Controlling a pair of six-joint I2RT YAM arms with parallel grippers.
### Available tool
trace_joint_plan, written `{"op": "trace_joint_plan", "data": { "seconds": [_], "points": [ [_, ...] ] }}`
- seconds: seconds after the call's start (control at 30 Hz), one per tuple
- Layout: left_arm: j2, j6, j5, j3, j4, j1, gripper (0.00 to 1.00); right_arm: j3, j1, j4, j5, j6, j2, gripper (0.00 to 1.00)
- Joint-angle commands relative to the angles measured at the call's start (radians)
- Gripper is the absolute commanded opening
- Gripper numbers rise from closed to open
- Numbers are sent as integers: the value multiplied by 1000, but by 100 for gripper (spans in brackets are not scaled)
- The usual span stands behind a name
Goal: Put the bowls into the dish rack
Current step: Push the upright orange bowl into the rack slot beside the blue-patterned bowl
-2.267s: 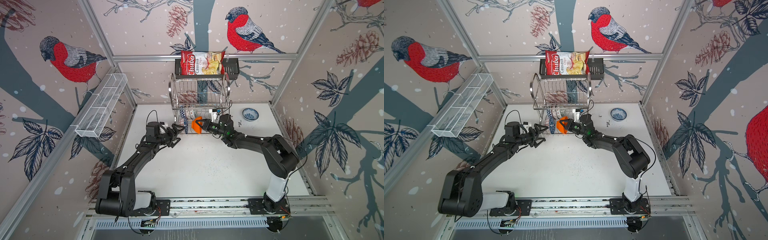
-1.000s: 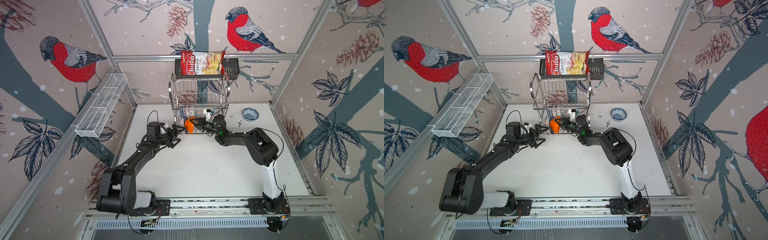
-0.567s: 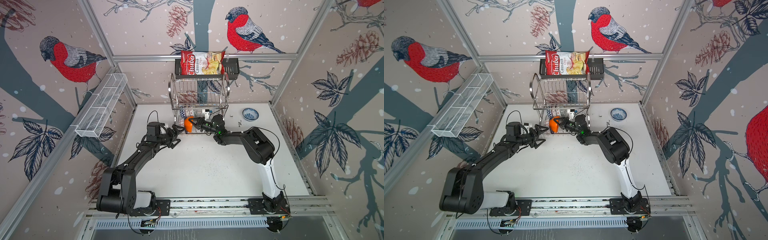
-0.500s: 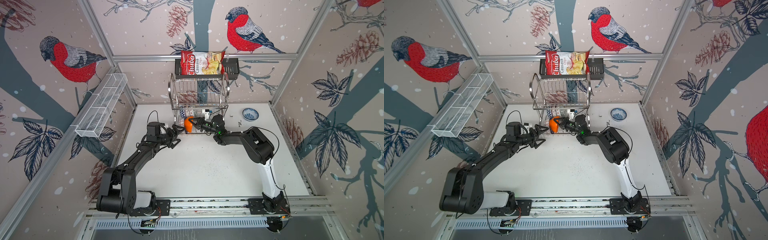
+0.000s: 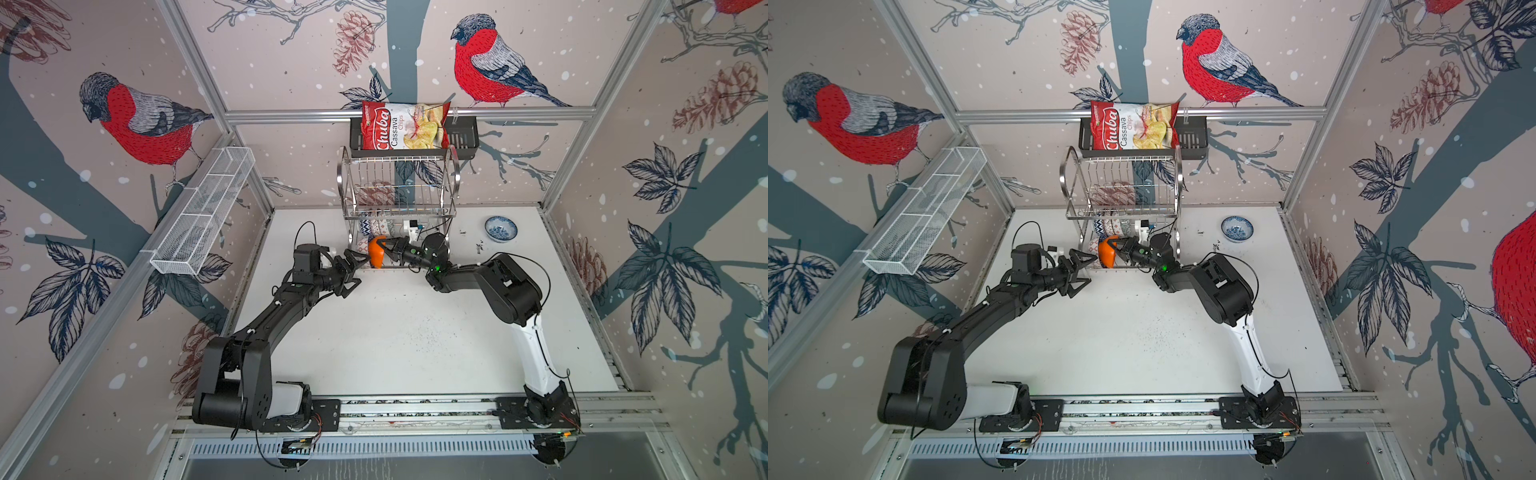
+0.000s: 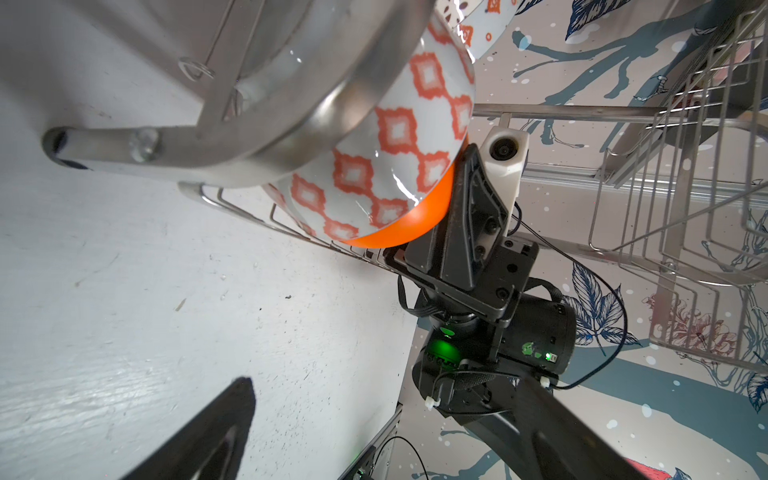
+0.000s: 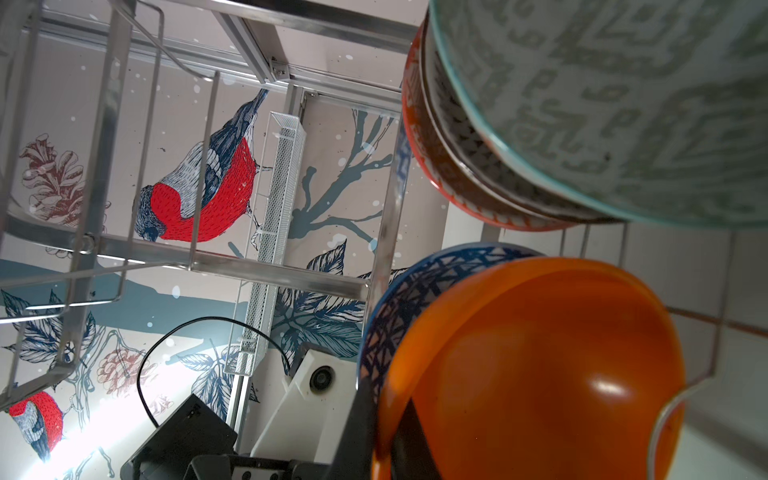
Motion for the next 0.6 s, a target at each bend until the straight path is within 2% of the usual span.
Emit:
{"op": "trace_joint_plan", "data": {
  "seconds": [0.0, 0.57],
  "points": [
    [-6, 17, -8, 6, -2, 2, 97, -3, 1, 59, -17, 11, 3, 0],
    [-13, 20, -8, -4, -1, 2, 97, -9, 6, 19, -19, -26, -13, 0]
  ]
}}
